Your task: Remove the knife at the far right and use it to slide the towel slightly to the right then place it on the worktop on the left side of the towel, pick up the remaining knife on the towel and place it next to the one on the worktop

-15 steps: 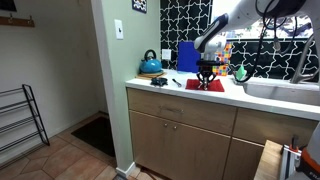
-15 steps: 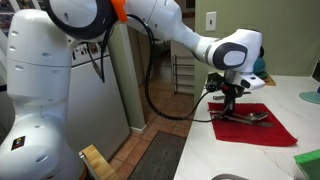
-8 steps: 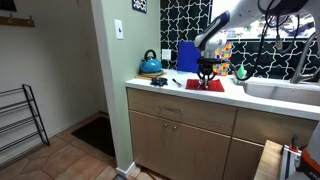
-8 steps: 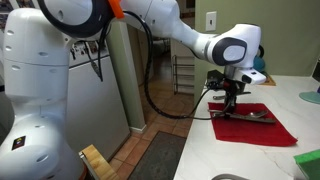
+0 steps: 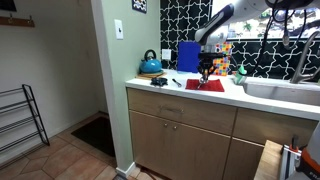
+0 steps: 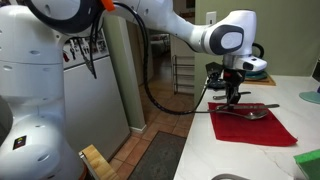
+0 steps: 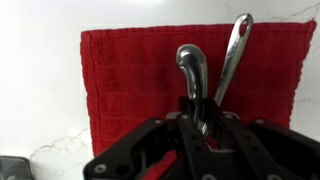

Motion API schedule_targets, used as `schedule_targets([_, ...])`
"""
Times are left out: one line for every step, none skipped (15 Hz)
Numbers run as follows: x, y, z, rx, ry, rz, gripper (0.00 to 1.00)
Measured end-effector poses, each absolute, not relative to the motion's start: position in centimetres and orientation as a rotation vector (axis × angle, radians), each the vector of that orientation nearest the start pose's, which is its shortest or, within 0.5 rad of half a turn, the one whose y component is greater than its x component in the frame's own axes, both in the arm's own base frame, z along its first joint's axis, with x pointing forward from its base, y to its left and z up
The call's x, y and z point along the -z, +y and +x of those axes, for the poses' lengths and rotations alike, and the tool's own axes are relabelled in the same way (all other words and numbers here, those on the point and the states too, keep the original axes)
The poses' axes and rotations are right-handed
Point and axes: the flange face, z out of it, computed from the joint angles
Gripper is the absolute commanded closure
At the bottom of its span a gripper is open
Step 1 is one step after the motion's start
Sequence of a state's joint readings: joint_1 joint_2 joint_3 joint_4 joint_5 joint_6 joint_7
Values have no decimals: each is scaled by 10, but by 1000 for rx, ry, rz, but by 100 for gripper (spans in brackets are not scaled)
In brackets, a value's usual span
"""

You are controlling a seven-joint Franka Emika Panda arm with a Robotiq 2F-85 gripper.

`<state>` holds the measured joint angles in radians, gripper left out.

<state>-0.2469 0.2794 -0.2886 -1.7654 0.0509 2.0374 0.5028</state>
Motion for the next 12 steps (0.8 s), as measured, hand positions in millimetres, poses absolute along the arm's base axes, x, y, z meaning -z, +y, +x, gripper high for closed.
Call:
schedule_targets([-413, -306, 556, 33, 1548, -2771, 95])
schedule_targets([-414, -301, 560, 55, 1506, -2794, 95])
schedule_targets([-415, -295, 564, 73, 1461, -2815, 95])
schedule_targets([-416, -288, 569, 79, 1415, -2836, 95])
schedule_targets([-418, -280, 574, 84, 1367, -2856, 95])
schedule_targets([-420, -272, 579, 91, 1317, -2876, 95])
schedule_targets([-422, -263, 585, 98, 1267, -2894, 95])
schedule_targets([-424, -255, 591, 108, 1220, -2910, 95])
schedule_targets([-427, -247, 596, 117, 1177, -2922, 95])
schedule_targets([-430, -240, 602, 121, 1138, -2931, 95])
schedule_targets([-433, -234, 607, 118, 1102, -2937, 95])
schedule_targets([-436, -228, 612, 110, 1071, -2940, 95])
